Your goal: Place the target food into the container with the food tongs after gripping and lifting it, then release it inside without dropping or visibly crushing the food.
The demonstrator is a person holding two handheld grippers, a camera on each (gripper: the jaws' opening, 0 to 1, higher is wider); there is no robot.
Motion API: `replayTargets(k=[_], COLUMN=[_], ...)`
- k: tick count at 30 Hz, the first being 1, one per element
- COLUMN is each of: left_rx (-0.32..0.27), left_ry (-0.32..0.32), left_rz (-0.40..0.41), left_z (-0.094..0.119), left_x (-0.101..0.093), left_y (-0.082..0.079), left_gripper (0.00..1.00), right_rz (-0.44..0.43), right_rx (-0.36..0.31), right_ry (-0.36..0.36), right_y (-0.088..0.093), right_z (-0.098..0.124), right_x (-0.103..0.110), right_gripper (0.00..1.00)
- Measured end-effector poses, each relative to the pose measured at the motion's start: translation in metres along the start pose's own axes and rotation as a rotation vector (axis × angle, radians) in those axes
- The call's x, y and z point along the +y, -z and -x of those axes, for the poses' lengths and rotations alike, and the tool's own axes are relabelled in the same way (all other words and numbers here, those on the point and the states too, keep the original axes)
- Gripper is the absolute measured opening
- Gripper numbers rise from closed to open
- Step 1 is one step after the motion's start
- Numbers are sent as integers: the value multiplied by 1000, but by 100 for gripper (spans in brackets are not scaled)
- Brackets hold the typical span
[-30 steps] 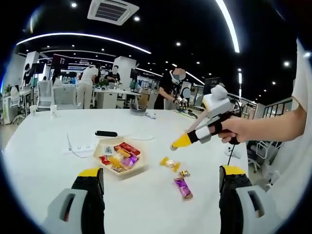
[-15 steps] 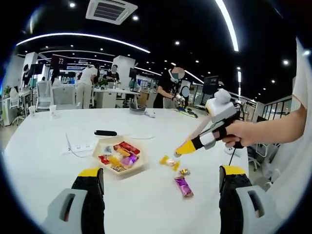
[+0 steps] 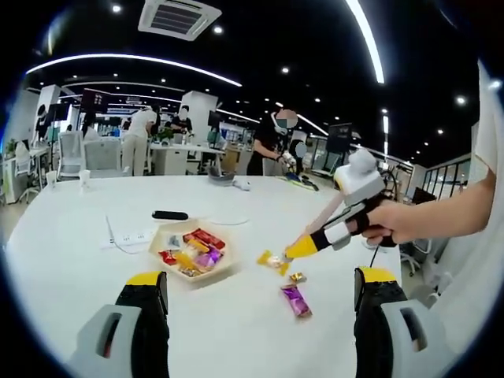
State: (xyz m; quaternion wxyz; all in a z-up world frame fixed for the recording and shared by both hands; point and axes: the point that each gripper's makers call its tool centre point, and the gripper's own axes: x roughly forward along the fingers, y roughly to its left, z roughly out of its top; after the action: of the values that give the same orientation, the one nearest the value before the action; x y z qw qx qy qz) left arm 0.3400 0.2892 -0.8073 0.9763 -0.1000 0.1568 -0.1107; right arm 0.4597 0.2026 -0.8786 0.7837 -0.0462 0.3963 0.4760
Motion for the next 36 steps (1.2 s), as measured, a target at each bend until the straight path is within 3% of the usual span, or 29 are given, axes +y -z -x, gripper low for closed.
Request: replayTargets(k=[7, 8, 12, 16, 20, 21, 23, 29, 36], left_rx=[4, -3, -6, -1, -2, 3, 7, 12, 21], left_ry=[5, 8, 15, 12, 11, 13, 18, 27, 35], left_rz=[0, 4, 8, 9, 13, 12, 12, 9, 4], left_z=[0, 0, 0, 0, 1, 1, 0, 0, -1], left_x=[-2, -3, -4, -4, -4, -4, -5, -8, -10], left_y=[3, 2, 2, 5, 5, 7, 9, 9, 12], left_gripper=[99, 99, 99, 99, 99, 99, 99, 99, 99], right_rz=[0, 47, 70, 12, 10, 80, 109, 77, 108], right_rx=[9, 3, 14, 11, 12, -7, 17, 2, -17], right_ry=[1, -11, -9, 9, 9, 14, 27, 66, 102], right_y=[13, 13, 18, 24, 28, 27, 37, 47, 49], right_z=[-2, -5, -6, -5, -5, -3, -2, 3, 9], right_x=[10, 11, 18, 16, 17, 17, 21, 14, 9], right_gripper=[29, 29, 29, 29, 29, 29, 29, 29, 29])
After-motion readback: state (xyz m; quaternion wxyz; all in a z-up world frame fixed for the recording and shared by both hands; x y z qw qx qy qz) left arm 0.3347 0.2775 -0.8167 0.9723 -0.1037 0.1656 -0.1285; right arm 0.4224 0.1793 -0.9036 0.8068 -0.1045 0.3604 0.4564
